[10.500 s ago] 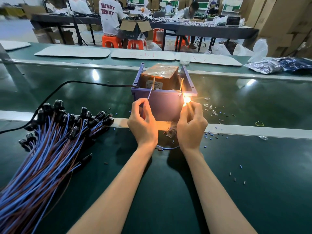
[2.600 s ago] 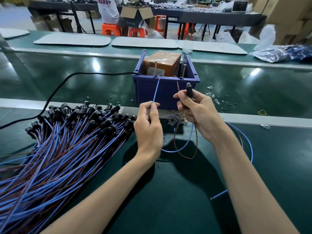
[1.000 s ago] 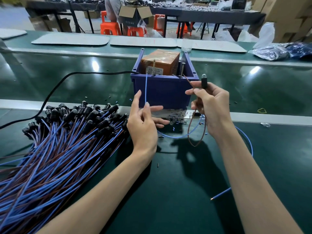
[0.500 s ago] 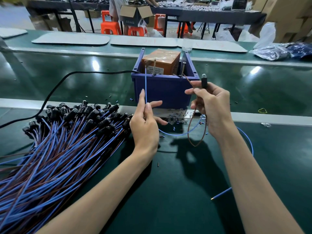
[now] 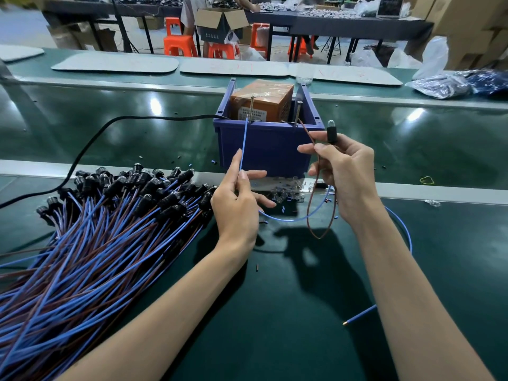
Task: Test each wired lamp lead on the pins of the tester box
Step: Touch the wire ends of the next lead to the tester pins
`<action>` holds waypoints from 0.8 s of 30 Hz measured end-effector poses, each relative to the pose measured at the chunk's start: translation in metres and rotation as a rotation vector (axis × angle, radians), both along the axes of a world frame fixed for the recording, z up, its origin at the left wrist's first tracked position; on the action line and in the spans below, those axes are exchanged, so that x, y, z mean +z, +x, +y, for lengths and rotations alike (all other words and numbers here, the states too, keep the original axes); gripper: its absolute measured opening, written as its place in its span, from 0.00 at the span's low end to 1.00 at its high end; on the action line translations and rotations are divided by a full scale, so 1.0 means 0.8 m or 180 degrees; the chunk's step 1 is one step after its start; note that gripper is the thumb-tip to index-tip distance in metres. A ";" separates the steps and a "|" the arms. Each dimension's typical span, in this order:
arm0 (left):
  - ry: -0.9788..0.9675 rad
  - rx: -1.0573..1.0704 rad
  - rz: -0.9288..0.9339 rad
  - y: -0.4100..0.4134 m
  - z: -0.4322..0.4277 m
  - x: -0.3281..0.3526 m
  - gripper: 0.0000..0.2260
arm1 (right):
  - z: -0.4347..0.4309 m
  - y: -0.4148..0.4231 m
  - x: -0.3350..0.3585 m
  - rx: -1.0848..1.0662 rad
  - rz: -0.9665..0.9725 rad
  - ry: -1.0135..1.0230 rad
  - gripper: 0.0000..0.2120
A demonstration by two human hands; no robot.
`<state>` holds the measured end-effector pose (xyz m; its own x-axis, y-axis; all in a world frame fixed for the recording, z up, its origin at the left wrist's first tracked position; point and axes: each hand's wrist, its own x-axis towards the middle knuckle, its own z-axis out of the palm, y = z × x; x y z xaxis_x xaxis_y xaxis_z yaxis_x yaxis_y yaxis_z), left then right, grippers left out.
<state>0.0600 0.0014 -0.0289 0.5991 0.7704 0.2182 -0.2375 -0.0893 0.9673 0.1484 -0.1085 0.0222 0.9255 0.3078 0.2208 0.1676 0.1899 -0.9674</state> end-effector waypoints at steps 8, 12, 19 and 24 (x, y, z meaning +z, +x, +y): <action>-0.0089 0.0059 0.0010 0.003 0.002 -0.003 0.18 | 0.000 -0.001 -0.001 -0.0006 -0.0039 -0.0015 0.09; -0.0110 0.0062 0.0000 0.001 0.001 -0.003 0.18 | 0.000 -0.002 -0.001 -0.0004 -0.0061 -0.0025 0.10; -0.0152 0.0068 -0.0013 0.001 0.000 -0.002 0.18 | -0.001 -0.002 -0.001 -0.0008 -0.0079 -0.0045 0.10; -0.0155 0.0081 -0.0004 0.001 0.000 -0.001 0.18 | 0.001 0.000 -0.002 -0.0251 -0.0035 0.0018 0.09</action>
<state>0.0606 0.0017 -0.0299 0.5789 0.7951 0.1809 -0.2369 -0.0482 0.9703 0.1484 -0.1075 0.0206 0.9443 0.2328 0.2327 0.1930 0.1811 -0.9643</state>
